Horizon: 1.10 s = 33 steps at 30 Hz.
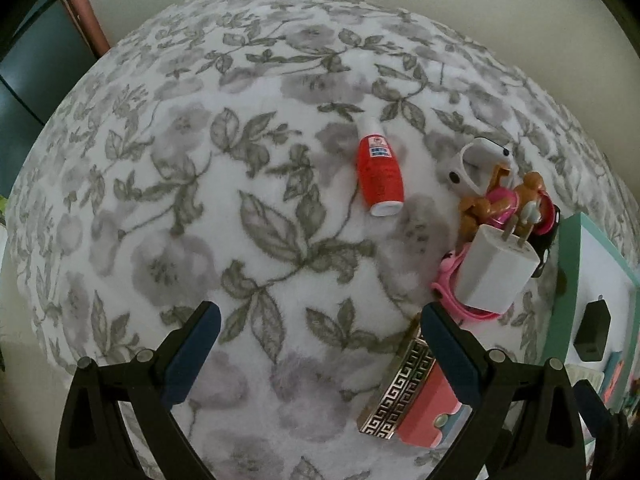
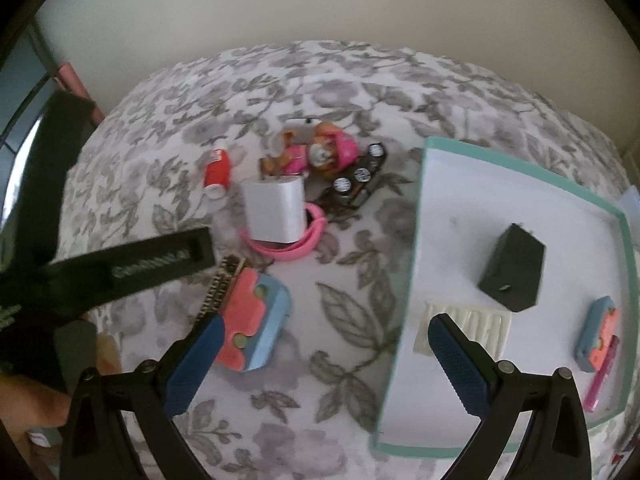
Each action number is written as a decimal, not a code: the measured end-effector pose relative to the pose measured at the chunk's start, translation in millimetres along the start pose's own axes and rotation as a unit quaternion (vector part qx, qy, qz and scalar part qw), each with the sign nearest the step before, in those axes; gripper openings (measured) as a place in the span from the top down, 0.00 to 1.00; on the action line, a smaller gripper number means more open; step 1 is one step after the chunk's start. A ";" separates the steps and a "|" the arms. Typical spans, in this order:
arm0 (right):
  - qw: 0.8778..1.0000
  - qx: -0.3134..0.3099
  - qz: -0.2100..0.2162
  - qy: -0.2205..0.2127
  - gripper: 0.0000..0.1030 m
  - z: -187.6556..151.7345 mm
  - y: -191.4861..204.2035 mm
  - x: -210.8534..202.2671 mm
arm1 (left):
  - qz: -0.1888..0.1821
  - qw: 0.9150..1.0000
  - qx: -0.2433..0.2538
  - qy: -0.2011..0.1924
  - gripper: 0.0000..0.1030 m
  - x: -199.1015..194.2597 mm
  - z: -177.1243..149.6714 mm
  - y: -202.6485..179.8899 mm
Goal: Organize rigid objects
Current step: 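Withdraw both tools from the tray toward the remaining items, then grasp the gold-black patterned lighter with the left tool while the right tool grasps the pink-blue eraser case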
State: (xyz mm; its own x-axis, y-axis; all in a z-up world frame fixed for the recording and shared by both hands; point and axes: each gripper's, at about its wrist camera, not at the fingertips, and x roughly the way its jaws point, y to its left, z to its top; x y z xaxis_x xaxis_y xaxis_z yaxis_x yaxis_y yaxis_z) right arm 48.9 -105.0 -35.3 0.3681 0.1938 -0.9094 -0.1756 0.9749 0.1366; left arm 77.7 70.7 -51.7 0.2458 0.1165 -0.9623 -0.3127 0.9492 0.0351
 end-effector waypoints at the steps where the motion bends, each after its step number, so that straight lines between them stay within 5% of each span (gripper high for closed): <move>1: 1.000 -0.003 0.002 -0.001 0.00 0.1 2.1 0.5 | 0.000 1.000 -0.004 -0.001 0.03 -0.4 0.1 2.8; 15: 0.999 -0.038 0.005 0.026 0.00 -3.1 29.7 28.9 | -0.010 0.999 -0.050 -0.006 0.03 -3.3 3.3 38.5; 33: 0.998 -0.028 0.002 0.052 0.04 -4.2 24.1 52.1 | -0.029 0.999 -0.041 -0.005 0.03 -2.7 6.1 34.9</move>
State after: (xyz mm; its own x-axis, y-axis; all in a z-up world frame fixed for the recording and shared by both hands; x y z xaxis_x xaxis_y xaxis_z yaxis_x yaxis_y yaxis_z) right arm 60.0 -71.8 -81.1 0.2705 0.1830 -0.9452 -0.2282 0.9660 0.1217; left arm 71.7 105.3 -46.3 0.2753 0.0655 -0.9591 -0.3724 0.9271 -0.0436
